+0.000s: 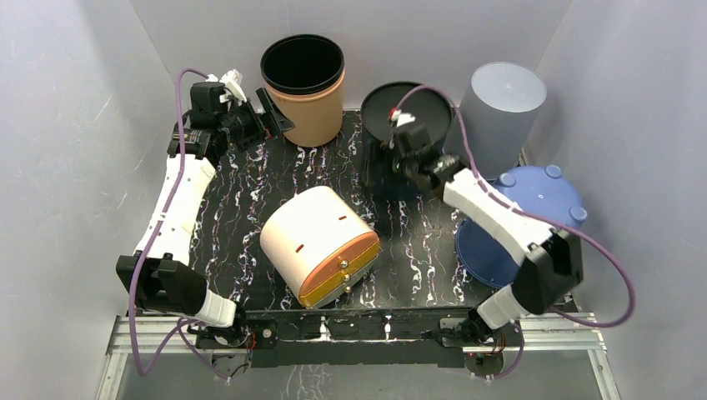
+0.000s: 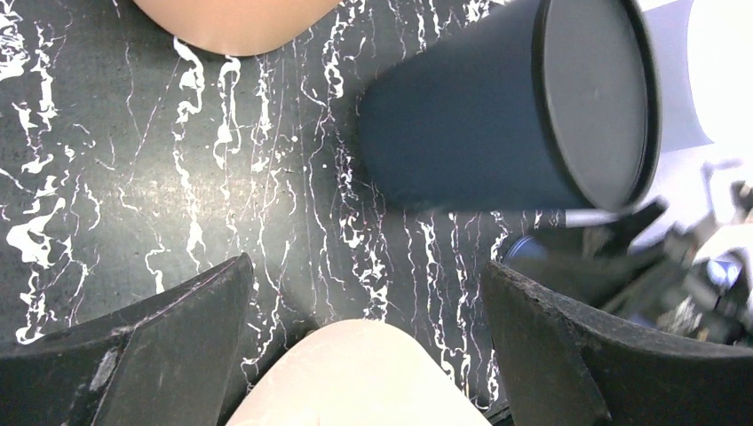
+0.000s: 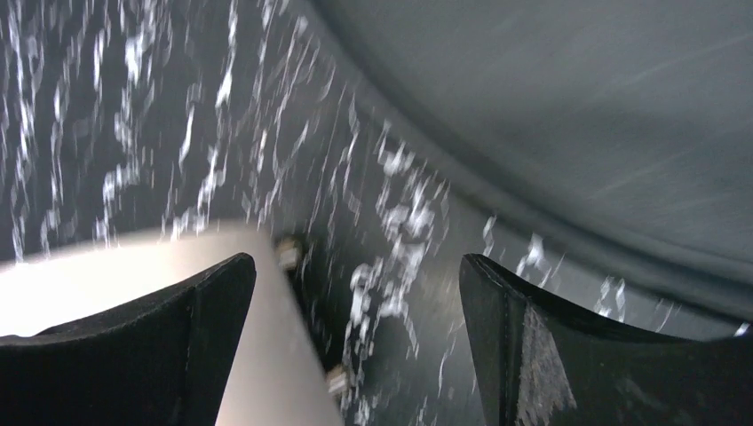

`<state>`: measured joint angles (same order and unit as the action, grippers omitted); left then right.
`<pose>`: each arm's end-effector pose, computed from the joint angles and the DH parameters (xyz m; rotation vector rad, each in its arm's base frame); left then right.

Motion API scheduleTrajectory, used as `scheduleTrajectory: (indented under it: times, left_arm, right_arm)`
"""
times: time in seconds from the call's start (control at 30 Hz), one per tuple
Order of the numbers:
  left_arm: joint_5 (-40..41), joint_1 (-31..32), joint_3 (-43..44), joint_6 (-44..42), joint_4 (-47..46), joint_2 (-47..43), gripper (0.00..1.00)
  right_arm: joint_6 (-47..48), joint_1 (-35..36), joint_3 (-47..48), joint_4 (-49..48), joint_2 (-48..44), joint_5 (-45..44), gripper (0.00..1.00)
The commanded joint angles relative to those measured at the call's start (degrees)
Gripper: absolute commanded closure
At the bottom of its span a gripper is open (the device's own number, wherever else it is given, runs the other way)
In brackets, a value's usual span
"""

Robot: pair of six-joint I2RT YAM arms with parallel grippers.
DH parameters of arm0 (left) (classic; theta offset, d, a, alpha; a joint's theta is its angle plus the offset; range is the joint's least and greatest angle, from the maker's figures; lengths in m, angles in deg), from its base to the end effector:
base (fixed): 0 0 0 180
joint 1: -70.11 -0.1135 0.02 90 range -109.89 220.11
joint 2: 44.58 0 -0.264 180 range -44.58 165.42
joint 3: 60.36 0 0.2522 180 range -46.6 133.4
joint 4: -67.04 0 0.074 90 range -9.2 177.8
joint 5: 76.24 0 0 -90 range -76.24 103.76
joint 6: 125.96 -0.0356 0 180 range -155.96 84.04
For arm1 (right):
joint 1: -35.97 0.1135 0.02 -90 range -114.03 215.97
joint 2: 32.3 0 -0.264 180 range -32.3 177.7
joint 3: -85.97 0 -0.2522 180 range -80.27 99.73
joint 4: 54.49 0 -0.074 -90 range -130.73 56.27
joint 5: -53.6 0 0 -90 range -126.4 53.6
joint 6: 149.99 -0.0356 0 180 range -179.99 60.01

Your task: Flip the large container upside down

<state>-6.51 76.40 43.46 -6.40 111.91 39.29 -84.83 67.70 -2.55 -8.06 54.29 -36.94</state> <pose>0.3230 -0.0480 0.4168 -0.1839 2.0494 -0.7492 0.2873 0.1773 0.3259 -0.1361 2.3430 0.4908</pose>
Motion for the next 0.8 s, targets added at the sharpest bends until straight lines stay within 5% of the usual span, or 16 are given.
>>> scheduleTrajectory:
  times: [0.0,0.27,0.77]
  left_arm:
    - [0.23,-0.56,1.4,-1.27,2.0,-2.16,0.02]
    - [-0.94,-0.53,2.84,-3.8,0.08,-0.72,0.02]
    - [-3.36,0.85,25.49,-20.67,-7.48,17.21,0.02]
  right_arm:
    - [2.0,-9.57,10.04,-10.26,7.62,1.52,0.16]
    - [3.41,-12.04,29.96,-6.06,22.23,1.62,0.14]
    - [3.3,-12.04,4.71,-9.73,-1.93,4.45,0.11]
